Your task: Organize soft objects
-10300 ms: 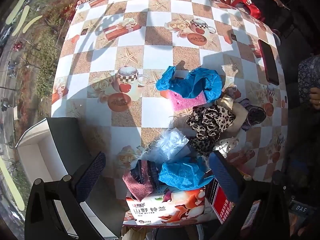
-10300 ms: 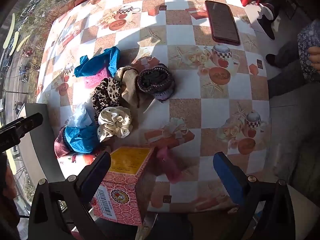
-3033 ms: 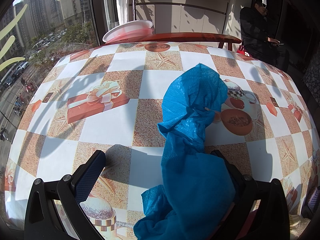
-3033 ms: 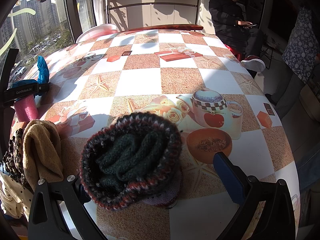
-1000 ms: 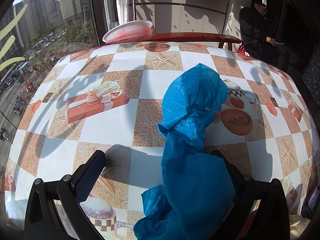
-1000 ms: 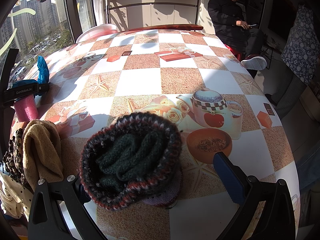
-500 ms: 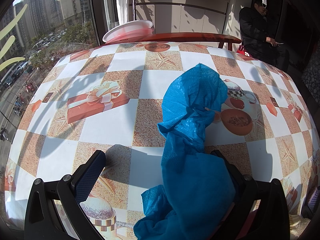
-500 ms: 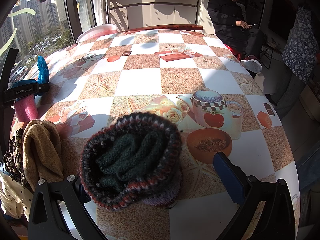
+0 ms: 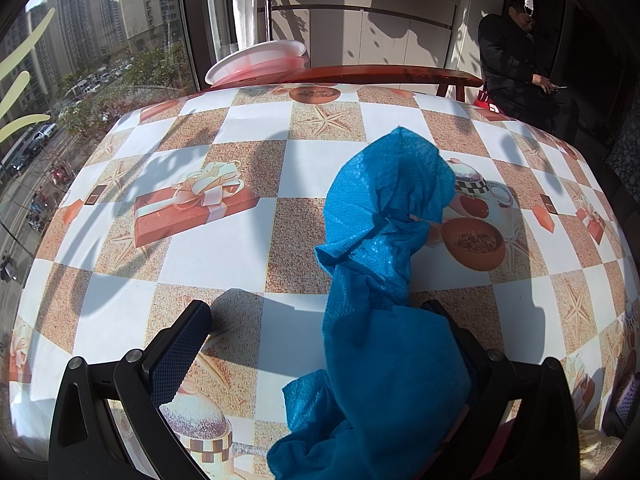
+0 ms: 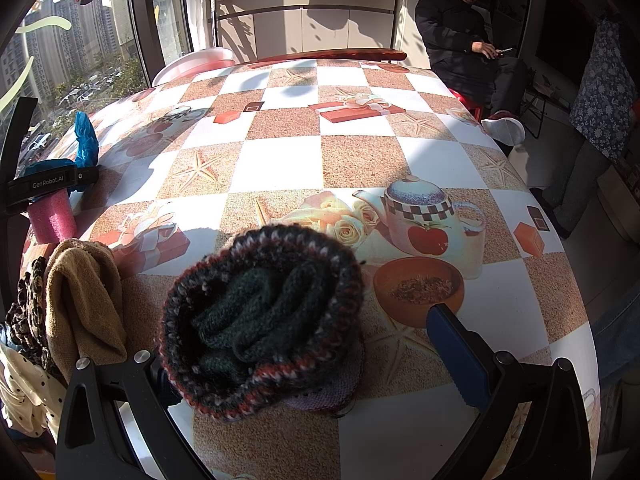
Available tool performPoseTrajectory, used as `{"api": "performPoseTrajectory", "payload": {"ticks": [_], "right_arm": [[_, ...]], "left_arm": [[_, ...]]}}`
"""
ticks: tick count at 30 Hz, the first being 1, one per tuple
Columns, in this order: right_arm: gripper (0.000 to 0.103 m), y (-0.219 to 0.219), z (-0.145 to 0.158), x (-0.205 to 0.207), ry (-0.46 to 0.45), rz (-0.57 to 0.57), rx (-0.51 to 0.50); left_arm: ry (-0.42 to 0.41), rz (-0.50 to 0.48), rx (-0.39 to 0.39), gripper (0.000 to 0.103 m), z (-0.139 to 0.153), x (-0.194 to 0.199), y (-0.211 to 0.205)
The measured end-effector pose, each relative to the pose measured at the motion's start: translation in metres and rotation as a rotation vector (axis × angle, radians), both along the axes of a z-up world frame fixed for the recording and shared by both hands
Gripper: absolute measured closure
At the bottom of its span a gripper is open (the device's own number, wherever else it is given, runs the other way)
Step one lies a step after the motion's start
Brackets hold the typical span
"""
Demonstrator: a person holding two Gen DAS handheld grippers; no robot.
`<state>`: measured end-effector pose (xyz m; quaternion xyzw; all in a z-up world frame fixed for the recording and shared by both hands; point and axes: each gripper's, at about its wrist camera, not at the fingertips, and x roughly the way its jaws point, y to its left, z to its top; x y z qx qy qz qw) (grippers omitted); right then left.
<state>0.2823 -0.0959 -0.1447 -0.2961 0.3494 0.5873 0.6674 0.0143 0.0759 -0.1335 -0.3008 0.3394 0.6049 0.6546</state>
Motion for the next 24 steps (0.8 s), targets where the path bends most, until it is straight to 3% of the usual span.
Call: {"api": "performPoseTrajectory", "payload": {"ticks": [24], "right_arm": [[0.000, 0.0003, -0.0001, 0.0000, 0.000, 0.000, 0.000]], "left_arm": [[0.000, 0.000, 0.000, 0.000, -0.0001, -0.0001, 0.0000]]}}
